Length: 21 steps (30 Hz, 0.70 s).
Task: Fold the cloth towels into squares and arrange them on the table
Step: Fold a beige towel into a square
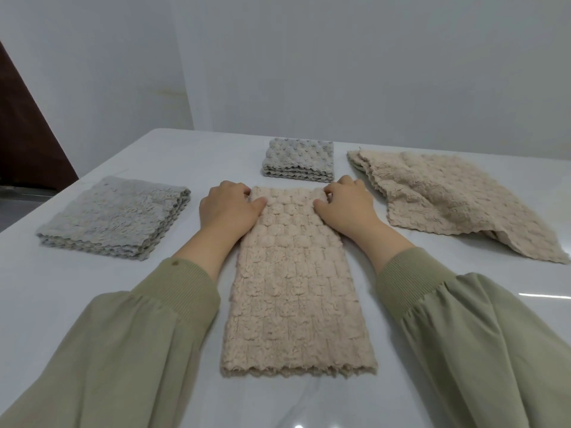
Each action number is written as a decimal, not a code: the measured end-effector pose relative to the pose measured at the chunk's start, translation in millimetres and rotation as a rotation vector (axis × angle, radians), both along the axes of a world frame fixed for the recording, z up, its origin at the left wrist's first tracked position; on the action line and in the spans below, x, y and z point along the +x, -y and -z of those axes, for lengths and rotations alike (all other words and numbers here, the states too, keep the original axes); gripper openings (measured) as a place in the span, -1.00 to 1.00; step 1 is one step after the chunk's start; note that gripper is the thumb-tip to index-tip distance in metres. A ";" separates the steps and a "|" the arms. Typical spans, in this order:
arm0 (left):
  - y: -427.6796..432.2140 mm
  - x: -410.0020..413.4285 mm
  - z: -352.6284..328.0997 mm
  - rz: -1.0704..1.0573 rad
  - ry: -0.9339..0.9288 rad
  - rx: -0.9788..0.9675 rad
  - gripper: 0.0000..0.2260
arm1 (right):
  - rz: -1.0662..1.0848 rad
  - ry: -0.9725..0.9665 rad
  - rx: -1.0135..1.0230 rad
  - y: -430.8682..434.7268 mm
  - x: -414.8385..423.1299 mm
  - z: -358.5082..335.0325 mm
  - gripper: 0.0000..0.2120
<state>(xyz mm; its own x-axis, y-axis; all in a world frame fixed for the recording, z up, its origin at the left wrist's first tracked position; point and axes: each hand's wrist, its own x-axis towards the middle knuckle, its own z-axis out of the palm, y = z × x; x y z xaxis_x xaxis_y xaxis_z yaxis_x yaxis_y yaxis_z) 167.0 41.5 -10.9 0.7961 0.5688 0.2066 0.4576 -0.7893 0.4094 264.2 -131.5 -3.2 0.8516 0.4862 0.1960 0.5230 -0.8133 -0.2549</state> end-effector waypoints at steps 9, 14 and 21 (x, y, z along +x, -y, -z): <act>0.1 2.0 -5.6 0.123 0.243 -0.310 -0.87 | 0.000 -0.081 0.009 -4.6 2.2 -0.4 -0.59; 2.9 -2.8 -10.9 0.195 0.479 -0.583 -0.77 | -0.001 -0.104 0.103 -4.0 3.5 0.5 -0.70; 3.4 -4.8 -11.0 0.263 0.570 -0.817 -0.67 | -0.030 -0.355 0.479 2.5 5.7 -5.2 -0.79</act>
<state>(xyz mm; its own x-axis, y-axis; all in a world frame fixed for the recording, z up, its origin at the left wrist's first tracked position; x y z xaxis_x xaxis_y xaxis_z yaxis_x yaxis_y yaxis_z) 162.2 38.1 0.1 0.8203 0.5274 0.2210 -0.1197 -0.2195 0.9682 269.9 -134.0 2.0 0.8923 0.4388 0.1058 0.3600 -0.5504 -0.7533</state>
